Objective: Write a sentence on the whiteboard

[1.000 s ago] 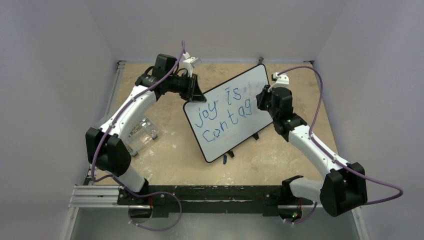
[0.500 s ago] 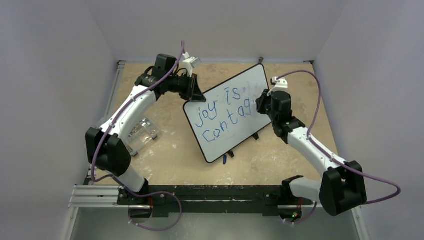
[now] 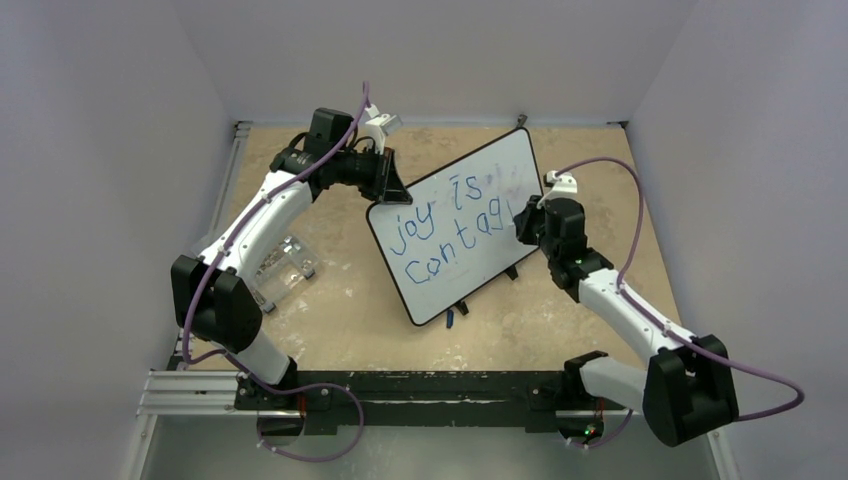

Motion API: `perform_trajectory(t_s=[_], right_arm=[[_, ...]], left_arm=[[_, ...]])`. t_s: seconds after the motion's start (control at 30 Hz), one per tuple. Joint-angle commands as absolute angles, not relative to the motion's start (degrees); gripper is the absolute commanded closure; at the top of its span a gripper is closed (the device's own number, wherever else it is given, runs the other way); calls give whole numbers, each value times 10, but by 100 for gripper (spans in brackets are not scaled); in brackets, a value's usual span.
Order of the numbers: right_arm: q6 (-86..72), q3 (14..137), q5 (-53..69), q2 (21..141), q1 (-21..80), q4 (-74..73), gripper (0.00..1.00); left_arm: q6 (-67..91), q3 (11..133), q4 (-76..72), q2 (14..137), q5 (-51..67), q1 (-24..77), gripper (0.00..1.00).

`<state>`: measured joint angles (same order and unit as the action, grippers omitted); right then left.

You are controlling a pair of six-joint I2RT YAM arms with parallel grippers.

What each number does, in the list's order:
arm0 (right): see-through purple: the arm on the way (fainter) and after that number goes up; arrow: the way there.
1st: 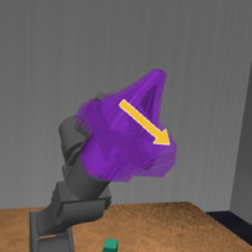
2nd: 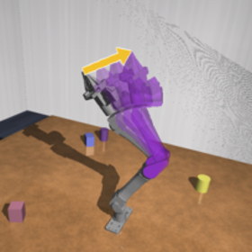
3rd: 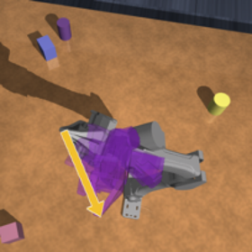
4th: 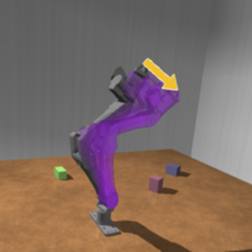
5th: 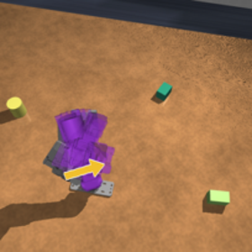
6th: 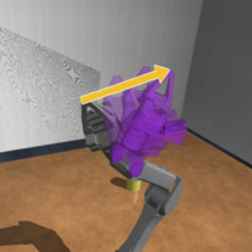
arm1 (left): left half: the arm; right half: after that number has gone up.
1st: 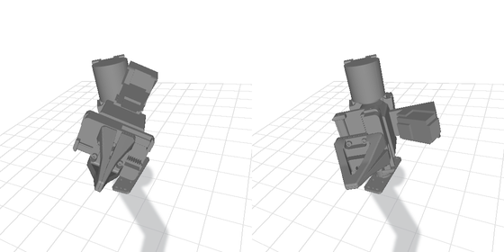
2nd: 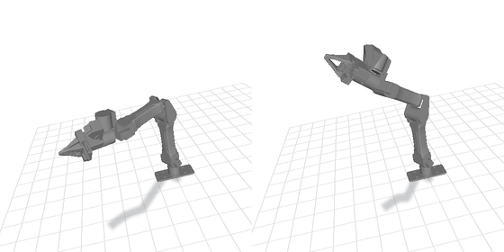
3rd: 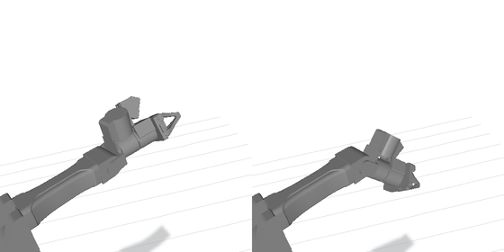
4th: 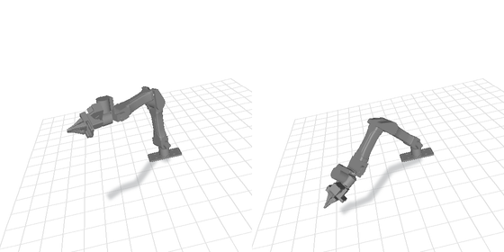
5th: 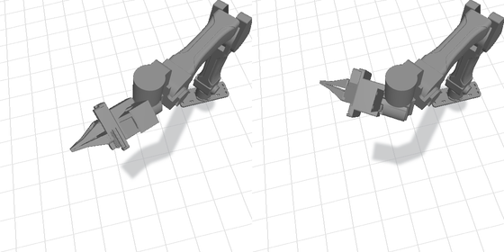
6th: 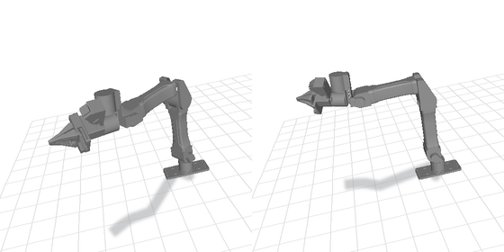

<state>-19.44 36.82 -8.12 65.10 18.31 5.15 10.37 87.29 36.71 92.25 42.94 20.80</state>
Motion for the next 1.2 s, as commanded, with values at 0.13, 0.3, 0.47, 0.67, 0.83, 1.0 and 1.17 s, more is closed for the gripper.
perform_trajectory(t_s=[0.13, 0.3, 0.47, 0.67, 0.83, 1.0, 1.17], right_arm=[[-204, 409, -68, 610, 184, 42, 100], [-208, 440, -67, 611, 184, 49, 100], [-210, 471, -68, 637, 184, 65, 100], [-209, 502, -69, 670, 185, 79, 100], [-212, 511, -65, 694, 184, 90, 100], [-213, 508, -67, 705, 184, 97, 100], [-211, 498, -72, 711, 182, 98, 100]], left_arm=[[69, 878, 333, 897, 410, 208, 100], [69, 878, 333, 897, 410, 208, 100], [69, 878, 334, 897, 410, 208, 100], [69, 878, 334, 897, 410, 208, 100], [69, 879, 334, 898, 410, 208, 100], [68, 879, 333, 899, 409, 208, 100], [68, 880, 334, 902, 409, 208, 100]])
